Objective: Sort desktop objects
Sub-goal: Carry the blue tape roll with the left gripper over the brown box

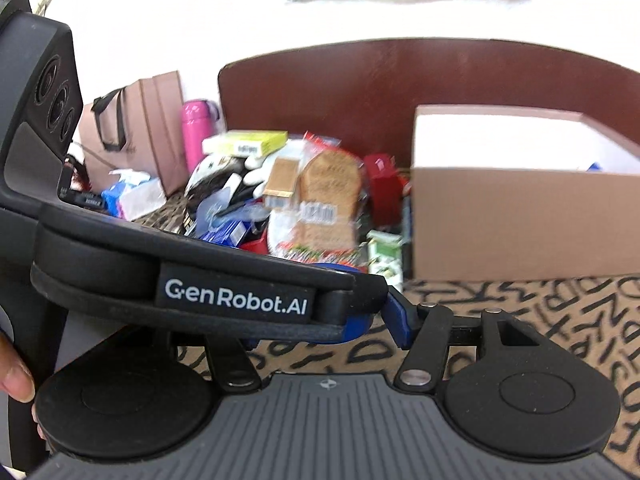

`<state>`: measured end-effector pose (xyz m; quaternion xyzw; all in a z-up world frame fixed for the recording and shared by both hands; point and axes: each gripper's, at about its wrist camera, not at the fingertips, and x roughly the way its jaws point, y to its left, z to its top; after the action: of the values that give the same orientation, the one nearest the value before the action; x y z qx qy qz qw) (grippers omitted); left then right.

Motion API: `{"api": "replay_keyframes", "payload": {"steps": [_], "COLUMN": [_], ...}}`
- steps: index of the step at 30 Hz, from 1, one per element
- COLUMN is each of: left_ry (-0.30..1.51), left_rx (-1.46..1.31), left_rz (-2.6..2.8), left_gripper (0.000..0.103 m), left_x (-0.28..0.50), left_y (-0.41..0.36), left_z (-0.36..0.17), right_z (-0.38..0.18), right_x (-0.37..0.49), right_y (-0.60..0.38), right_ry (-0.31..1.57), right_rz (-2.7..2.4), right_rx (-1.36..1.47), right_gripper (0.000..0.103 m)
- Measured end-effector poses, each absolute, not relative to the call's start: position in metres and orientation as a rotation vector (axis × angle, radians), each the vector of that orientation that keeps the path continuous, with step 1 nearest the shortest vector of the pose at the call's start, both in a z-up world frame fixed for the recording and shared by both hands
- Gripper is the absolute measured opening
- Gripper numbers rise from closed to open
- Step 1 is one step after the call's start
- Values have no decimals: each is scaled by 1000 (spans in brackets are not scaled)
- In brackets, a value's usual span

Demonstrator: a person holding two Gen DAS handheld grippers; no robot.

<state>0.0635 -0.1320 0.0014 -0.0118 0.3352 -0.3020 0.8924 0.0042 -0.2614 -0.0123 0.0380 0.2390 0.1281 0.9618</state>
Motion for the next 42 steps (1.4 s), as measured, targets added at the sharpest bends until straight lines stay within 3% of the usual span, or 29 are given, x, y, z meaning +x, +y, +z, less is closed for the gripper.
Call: {"api": "replay_keyframes", "payload": {"steps": [21, 42], "left_ry": [551, 713], "left_rx": [-37, -45], "left_rz": [-766, -797], "left_gripper": [61, 61], "left_x": [137, 233], "left_y": [-228, -299], "left_z": [72, 13], "right_z": [56, 17], "right_x": [65, 150], "right_y": [-344, -406], "right_ry": [323, 468], "right_rz": [118, 49], "right_rx": [8, 83], "right_gripper": [64, 64]}}
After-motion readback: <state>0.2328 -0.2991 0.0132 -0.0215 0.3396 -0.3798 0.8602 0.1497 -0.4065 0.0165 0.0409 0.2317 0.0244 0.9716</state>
